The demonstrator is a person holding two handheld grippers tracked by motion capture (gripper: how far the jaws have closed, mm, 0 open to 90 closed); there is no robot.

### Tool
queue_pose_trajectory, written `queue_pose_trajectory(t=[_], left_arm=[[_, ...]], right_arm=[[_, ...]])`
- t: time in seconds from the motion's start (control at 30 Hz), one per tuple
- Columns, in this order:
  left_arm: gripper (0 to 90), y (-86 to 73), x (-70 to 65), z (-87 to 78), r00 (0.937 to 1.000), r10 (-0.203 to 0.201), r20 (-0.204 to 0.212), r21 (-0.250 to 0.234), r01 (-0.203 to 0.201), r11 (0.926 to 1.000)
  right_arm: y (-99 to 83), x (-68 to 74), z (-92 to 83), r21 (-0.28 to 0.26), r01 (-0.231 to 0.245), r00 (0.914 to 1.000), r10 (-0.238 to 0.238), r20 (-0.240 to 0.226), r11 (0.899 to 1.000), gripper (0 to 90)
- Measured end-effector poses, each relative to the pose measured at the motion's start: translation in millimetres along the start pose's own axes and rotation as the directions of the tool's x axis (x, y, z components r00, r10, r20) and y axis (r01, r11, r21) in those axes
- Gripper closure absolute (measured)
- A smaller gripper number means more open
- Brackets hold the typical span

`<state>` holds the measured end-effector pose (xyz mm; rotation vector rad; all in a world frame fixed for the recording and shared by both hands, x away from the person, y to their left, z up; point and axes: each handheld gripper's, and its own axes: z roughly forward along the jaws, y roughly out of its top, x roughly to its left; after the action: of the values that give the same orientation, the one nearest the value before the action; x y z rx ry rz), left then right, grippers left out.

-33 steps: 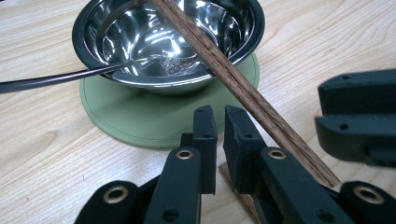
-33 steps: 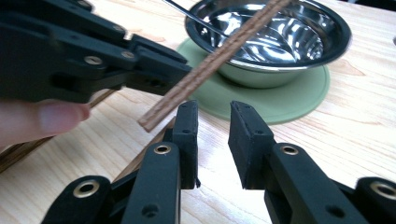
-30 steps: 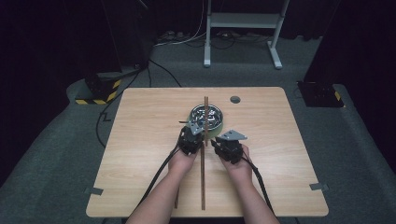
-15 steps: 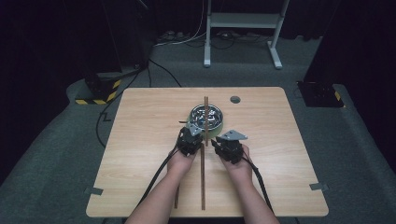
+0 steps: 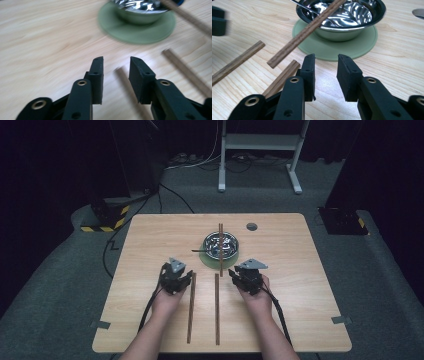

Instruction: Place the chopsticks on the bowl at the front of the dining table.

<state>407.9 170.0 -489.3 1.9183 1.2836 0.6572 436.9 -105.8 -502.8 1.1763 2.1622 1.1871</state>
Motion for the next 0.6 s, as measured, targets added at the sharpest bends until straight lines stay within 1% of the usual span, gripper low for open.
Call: queue_pose_trajectory(t=[0.03,0.07,0.1,0.13,0.17,0.2,0.23,0.27,0.3,0.33,0.37,0.4,0.43,0.47,0.5,0.53,0.57,0.6], left_arm=[[59.7,-12.0,12.9,-10.1,0.9996,-0.021,-0.021,0.006,0.021,0.9998],[58.3,-12.0,12.9,-10.1,0.9996,-0.021,-0.021,0.006,0.021,0.9998],[56.5,-25.9,26.2,-20.1,0.9988,-0.015,-0.047,0.022,0.017,0.9996],[53.6,-33.6,32.0,-24.3,0.9974,-0.026,-0.067,0.027,0.028,0.9993],[50.2,-33.6,32.0,-24.3,0.9974,-0.026,-0.067,0.027,0.028,0.9993],[50.2,-40.8,38.3,-28.5,0.9963,-0.029,-0.081,0.040,0.032,0.9987],[47.6,-49.3,44.5,-34.0,0.9947,-0.043,-0.093,0.053,0.048,0.9975],[44.8,-55.3,48.2,-39.1,0.9930,-0.048,-0.108,0.057,0.054,0.9969],[42.6,-60.9,51.1,-43.9,0.9924,-0.050,-0.113,0.056,0.057,0.9968],[41.0,-64.7,53.1,-47.9,0.9919,-0.050,-0.117,0.062,0.057,0.9964],[39.4,-70.8,55.2,-53.0,0.9907,-0.055,-0.124,0.052,0.062,0.9967],[37.8,-75.2,57.5,-57.2,0.9909,-0.052,-0.124,0.063,0.060,0.9962],[34.2,-82.8,60.9,-61.4,0.9904,-0.060,-0.125,0.075,0.069,0.9948],[33.5,-87.0,62.8,-62.7,0.9902,-0.073,-0.119,0.081,0.083,0.9933],[33.0,-87.0,62.8,-62.7,0.9902,-0.073,-0.119,0.081,0.083,0.9933],[33.0,-90.6,64.2,-63.1,0.9902,-0.082,-0.113,0.101,0.094,0.9904],[31.1,-94.1,65.6,-63.5,0.9909,-0.096,-0.093,0.109,0.106,0.9883],[28.9,-95.5,65.9,-64.4,0.9911,-0.100,-0.088,0.106,0.109,0.9883]], right_arm=[[-0.6,-0.8,0.0,0.001,-0.003,1.0000,0.003,0.003,1.000,66.7],[-0.6,-0.8,0.0,0.001,-0.003,1.0000,0.003,0.003,1.000,66.7],[-1.7,-2.8,0.0,0.004,-0.005,1.0000,0.005,0.007,1.000,65.6],[-2.3,-3.4,-0.2,0.008,-0.010,0.9999,0.010,0.010,1.000,64.9],[-2.3,-3.4,-0.2,0.008,-0.010,0.9999,0.010,0.010,1.000,64.9],[-3.0,-4.1,0.0,0.009,-0.013,0.9999,0.012,0.011,1.000,64.8],[-3.7,-5.0,-0.1,0.011,-0.015,0.9998,0.015,0.013,1.000,64.9],[-4.6,-6.1,-0.3,0.007,-0.013,0.9999,0.013,0.007,1.000,64.7],[-5.0,-6.5,-1.1,0.007,-0.009,1.0000,0.009,0.003,1.000,64.5],[-5.5,-6.7,-1.6,0.007,-0.001,1.0000,0.001,0.010,1.000,64.2],[-5.9,-6.8,-1.8,0.013,-0.001,0.9999,0.001,0.015,1.000,63.9],[-6.7,-7.5,-1.5,0.021,-0.004,0.9998,0.004,0.022,1.000,62.7],[-7.6,-10.0,-0.3,0.049,-0.007,0.9996,0.005,0.029,0.999,58.8],[-9.0,-10.9,-1.4,0.071,-0.009,0.9994,0.007,0.034,0.997,58.6],[-12.1,-11.0,-3.2,0.084,-0.006,0.9990,0.002,0.044,0.996,58.5],[-12.1,-11.0,-3.2,0.084,-0.006,0.9990,0.002,0.044,0.996,58.5],[-16.0,-11.6,-6.0,0.104,-0.004,0.9988,-0.001,0.048,0.995,57.7],[-21.6,-13.2,-10.5,0.123,-0.011,0.9989,0.006,0.046,0.992,55.9]])
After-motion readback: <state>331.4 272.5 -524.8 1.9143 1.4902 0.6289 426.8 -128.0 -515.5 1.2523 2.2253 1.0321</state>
